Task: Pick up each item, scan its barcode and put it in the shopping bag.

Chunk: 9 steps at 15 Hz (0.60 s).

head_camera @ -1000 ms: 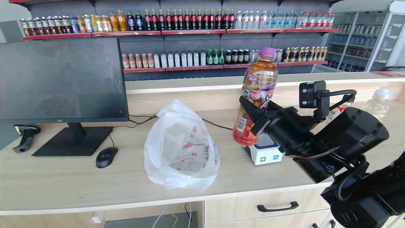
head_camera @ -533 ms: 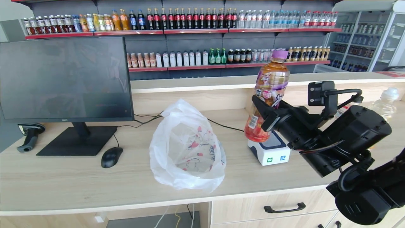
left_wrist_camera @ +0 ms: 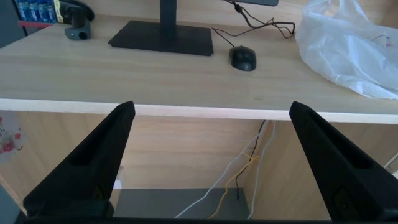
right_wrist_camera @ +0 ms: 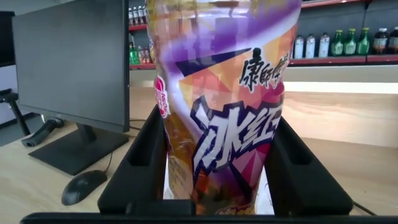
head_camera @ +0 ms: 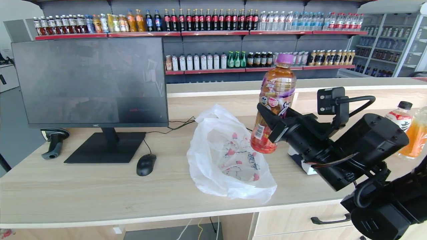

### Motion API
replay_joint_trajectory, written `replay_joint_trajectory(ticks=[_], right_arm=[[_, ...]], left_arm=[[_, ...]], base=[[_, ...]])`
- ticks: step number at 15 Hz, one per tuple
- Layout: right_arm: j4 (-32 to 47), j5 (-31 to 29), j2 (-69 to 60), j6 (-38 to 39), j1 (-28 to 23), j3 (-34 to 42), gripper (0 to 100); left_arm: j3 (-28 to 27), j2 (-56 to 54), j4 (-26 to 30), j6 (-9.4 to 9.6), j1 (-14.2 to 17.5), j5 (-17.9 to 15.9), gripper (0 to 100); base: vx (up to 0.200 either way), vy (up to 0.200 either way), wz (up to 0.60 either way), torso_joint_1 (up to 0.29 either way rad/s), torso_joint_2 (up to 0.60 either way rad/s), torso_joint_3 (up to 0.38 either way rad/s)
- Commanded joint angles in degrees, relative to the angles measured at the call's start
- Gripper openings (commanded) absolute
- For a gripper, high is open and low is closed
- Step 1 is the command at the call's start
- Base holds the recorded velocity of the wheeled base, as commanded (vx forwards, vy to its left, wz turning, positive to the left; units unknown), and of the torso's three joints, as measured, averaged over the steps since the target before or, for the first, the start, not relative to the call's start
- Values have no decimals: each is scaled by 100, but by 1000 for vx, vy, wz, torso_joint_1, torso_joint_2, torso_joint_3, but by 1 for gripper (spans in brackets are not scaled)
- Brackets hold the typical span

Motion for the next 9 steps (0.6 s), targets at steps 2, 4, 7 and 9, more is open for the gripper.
replay_joint_trajectory(ticks=[2, 4, 7, 9], right_arm=[[-12, -18, 19, 2, 56, -6, 0], [-12, -9, -42, -7, 100, 3, 0], [-12, -9, -16, -16, 100, 56, 0], [-12, -9, 168, -42, 91, 64, 0]], left_arm=[[0, -2, 1, 1, 0, 1, 100], [0, -2, 1, -8, 0, 1, 100], [0, -2, 1, -8, 0, 1, 100], [0, -2, 1, -8, 0, 1, 100]], base=[[0, 0, 600, 0, 0, 2], [0, 0, 600, 2, 0, -2], [0, 0, 0, 0, 0, 0], [0, 0, 0, 0, 0, 0]])
